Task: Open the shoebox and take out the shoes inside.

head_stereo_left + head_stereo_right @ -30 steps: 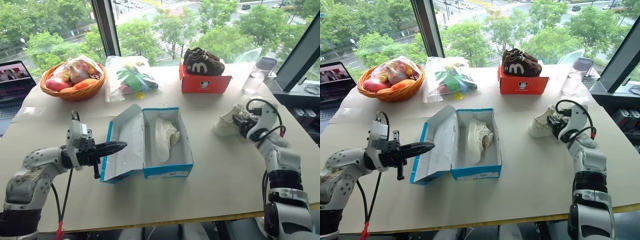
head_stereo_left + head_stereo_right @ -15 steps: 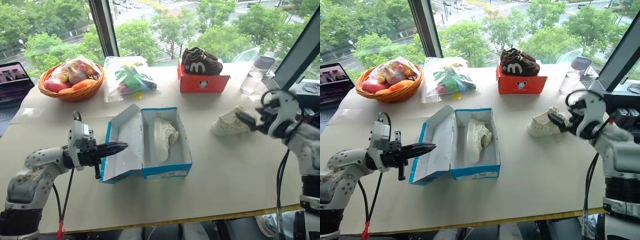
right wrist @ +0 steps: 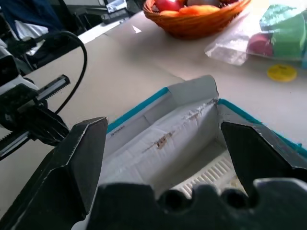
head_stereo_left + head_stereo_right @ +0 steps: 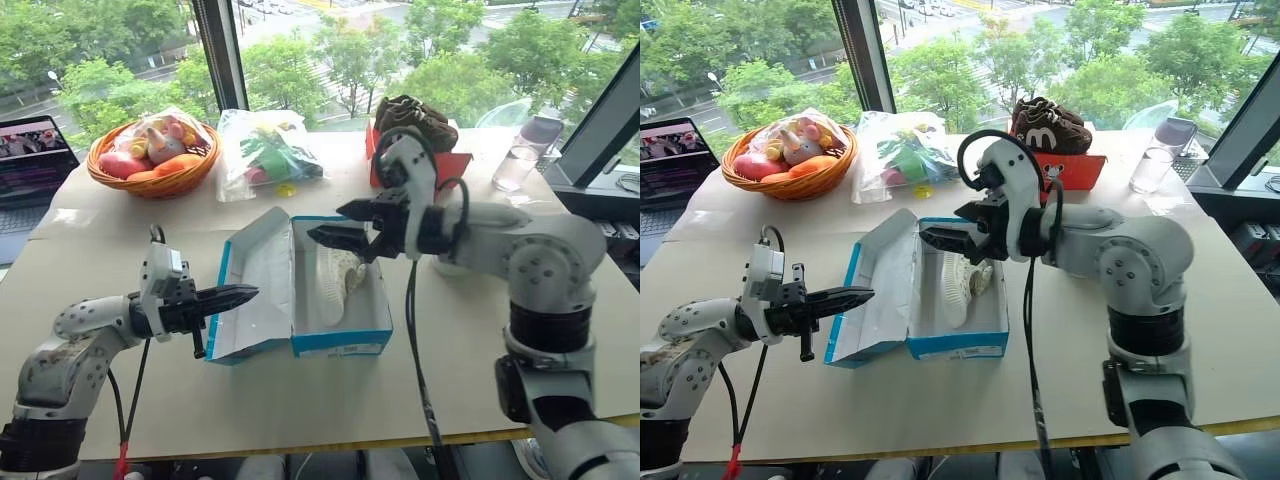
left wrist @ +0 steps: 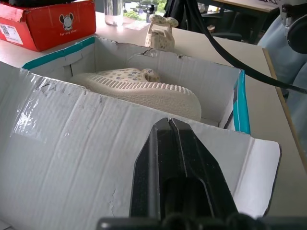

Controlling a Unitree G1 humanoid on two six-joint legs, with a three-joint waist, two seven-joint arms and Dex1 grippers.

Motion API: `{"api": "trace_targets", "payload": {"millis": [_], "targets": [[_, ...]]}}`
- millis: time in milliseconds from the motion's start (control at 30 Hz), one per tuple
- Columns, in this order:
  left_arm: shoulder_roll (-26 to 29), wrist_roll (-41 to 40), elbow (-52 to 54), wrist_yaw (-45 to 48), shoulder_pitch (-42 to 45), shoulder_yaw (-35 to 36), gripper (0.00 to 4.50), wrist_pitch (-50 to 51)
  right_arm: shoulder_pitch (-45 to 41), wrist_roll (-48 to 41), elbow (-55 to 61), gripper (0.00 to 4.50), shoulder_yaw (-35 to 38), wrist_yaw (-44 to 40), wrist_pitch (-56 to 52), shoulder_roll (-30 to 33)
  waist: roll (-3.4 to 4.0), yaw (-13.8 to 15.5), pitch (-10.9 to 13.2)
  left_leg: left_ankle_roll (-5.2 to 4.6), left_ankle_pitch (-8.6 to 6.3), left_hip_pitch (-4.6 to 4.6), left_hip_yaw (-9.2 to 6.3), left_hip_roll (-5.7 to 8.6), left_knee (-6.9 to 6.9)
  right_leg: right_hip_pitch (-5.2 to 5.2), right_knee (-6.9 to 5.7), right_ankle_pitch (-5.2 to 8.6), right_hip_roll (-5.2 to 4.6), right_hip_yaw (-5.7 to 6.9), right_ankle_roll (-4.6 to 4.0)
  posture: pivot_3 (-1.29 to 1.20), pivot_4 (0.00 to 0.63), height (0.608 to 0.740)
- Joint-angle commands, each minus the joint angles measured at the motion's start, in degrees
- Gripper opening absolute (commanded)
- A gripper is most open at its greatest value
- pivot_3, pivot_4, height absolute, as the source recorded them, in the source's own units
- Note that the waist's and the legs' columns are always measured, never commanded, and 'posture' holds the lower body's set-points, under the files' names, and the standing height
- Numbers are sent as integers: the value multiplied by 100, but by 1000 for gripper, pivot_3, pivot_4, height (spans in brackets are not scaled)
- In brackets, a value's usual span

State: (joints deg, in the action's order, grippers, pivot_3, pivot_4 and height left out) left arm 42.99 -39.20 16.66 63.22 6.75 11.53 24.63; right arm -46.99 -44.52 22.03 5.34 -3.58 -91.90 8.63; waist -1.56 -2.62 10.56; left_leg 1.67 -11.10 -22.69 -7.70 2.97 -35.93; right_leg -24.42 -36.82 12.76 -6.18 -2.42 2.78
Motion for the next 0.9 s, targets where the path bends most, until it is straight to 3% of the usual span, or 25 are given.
{"api": "trace_targets", "payload": {"millis": [33,200,467,900], "targets": [[24,-55,142,-15,52,82,0,-32,-49,33,268,4474,-15,323,-60,-93,0,-1,0,0,0,2,0,0,0,2,0,0,0,0,0,0,150,740],[19,-55,132,-19,95,51,0,-14,-7,-169,366,4474,-133,514,-60,31,0,-7,0,0,0,3,0,0,0,3,2,0,0,0,1,0,150,740],[48,-45,44,46,183,2,0,28,60,-1612,447,4474,-291,573,-60,1119,0,-11,0,-1,0,4,0,-1,0,8,5,2,0,2,2,0,150,740],[75,-94,106,26,196,-10,0,132,596,-3656,-444,4474,-426,2167,-60,1004,-1,-64,0,-2,-1,8,1,-4,0,13,6,2,3,0,3,0,150,740]]}}
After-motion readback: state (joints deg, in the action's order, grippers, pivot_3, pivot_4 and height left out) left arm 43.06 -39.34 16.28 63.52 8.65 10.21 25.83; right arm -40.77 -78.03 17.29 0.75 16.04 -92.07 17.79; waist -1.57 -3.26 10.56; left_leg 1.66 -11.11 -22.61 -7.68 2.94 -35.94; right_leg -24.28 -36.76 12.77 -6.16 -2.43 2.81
